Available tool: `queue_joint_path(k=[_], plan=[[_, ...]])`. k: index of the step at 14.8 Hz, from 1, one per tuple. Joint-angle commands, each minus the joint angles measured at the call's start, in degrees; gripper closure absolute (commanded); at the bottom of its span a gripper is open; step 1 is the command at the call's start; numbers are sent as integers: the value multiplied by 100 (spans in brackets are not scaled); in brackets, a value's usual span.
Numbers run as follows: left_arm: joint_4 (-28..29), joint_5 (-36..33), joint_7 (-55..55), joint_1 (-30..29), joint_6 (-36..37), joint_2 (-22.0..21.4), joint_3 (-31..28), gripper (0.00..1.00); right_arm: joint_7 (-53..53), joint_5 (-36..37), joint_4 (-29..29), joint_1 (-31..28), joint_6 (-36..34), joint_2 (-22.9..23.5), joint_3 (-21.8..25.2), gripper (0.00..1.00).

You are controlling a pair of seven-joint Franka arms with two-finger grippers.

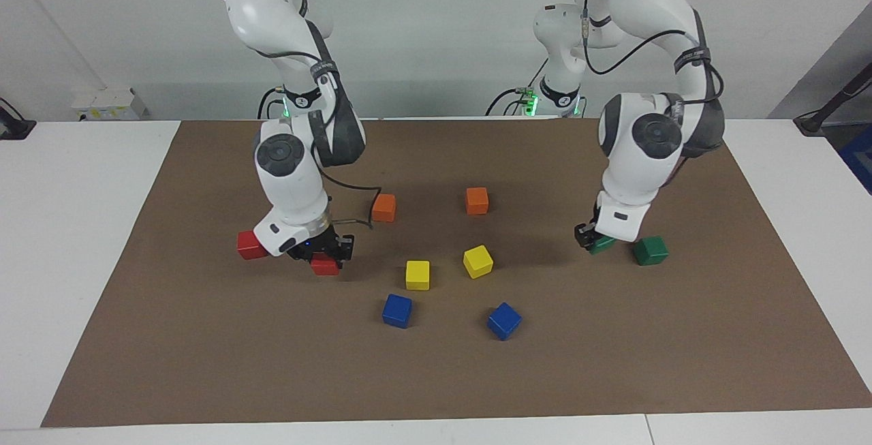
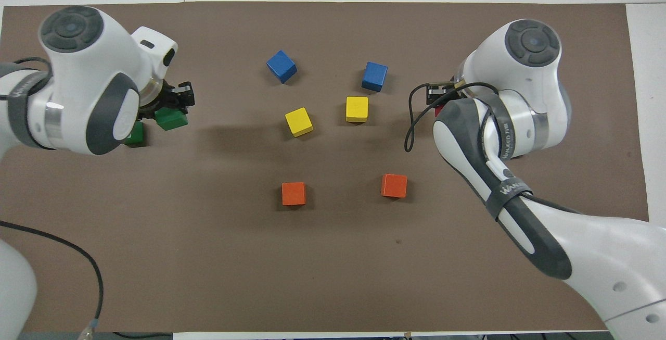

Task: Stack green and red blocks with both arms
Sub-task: 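Lower the left gripper's green onto green while the right gripper stacks red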

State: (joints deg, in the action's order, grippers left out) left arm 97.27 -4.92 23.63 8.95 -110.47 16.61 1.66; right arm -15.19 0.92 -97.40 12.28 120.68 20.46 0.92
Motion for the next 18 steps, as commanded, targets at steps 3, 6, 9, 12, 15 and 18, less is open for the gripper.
queue_joint_path(k=[3, 6, 9, 12, 15, 18], plan=[[205, 684, -1875, -945, -54, -140, 45, 100, 936, 207, -323, -585, -273, -779, -39, 100], [248, 870, -2950, -1281, -246, -132, 19, 100, 1535, 207, -806, -963, -239, -1139, -48, 100], [327, 861, -3268, -1378, -475, -123, 19, 100, 2141, 198, -1245, -1306, -28, -1465, -48, 100], [520, 835, -3496, -1431, -722, -123, 10, 100, 2257, 198, -1825, -1421, 358, -1729, -48, 100], [661, 835, -3665, -1483, -818, -123, -16, 100, 2257, 198, -2361, -1509, 745, -1948, -48, 100], [723, 844, -3052, -1510, -836, -140, -16, 100, 2300, 198, -2714, -1588, 1123, -2037, -48, 100]])
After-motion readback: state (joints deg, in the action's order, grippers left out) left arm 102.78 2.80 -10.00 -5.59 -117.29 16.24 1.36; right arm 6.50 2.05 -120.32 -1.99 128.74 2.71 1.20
